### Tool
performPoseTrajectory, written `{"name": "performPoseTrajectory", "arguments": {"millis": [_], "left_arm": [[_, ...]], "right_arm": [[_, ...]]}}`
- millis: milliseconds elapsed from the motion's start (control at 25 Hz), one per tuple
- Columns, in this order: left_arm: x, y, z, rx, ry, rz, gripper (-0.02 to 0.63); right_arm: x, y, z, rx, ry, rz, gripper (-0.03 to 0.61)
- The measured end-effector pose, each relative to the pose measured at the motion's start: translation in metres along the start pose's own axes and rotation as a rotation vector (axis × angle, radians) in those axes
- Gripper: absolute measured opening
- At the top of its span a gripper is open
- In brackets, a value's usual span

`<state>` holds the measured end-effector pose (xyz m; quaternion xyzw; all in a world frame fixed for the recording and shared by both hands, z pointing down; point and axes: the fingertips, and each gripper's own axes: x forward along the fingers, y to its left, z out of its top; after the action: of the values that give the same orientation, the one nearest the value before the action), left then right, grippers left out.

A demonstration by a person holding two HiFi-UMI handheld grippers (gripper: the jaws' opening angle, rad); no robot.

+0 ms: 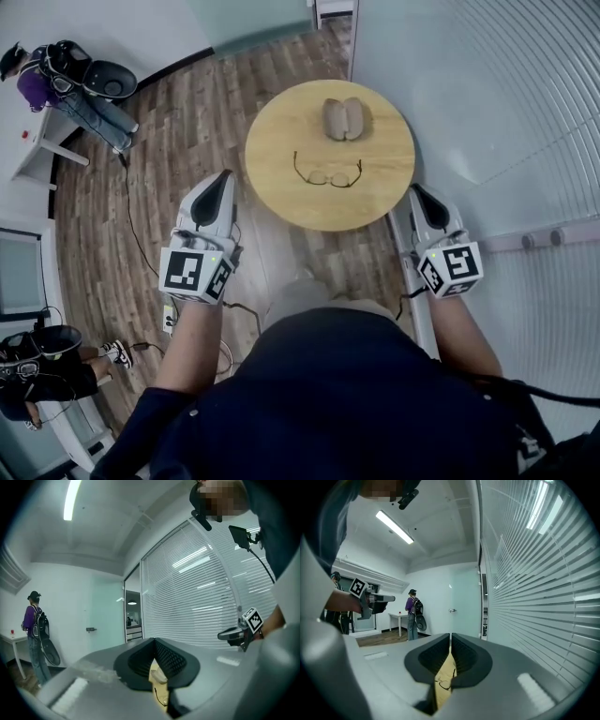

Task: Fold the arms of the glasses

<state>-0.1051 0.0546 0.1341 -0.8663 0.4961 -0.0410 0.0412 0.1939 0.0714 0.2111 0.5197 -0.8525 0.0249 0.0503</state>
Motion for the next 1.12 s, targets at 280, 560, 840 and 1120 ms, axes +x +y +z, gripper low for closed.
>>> {"name": "performPoseTrajectory", "arguments": {"millis": [280, 560, 840, 1120], "left_arm": [[0.039, 0.039, -0.001, -0.011, -0.004, -0.086, 0.001], [0.069, 0.079, -0.041, -0.042, 0.026, -0.122, 0.002], [0.099, 0.086, -0.037, -0.037, 0.013, -0.178, 0.001], [0.118, 0.075, -0.033, -0.004, -0.003, -0.21, 0.002]], "right_arm": [[0.042, 0.004, 0.011, -0.006, 0.038, -0.06, 0.036], [0.082, 0.012, 0.002, -0.003, 0.081, -0.105, 0.045], [0.106, 0.006, 0.01, 0.009, 0.071, -0.146, 0.057], [0.116, -0.004, 0.012, 0.015, 0.05, -0.128, 0.072]]}}
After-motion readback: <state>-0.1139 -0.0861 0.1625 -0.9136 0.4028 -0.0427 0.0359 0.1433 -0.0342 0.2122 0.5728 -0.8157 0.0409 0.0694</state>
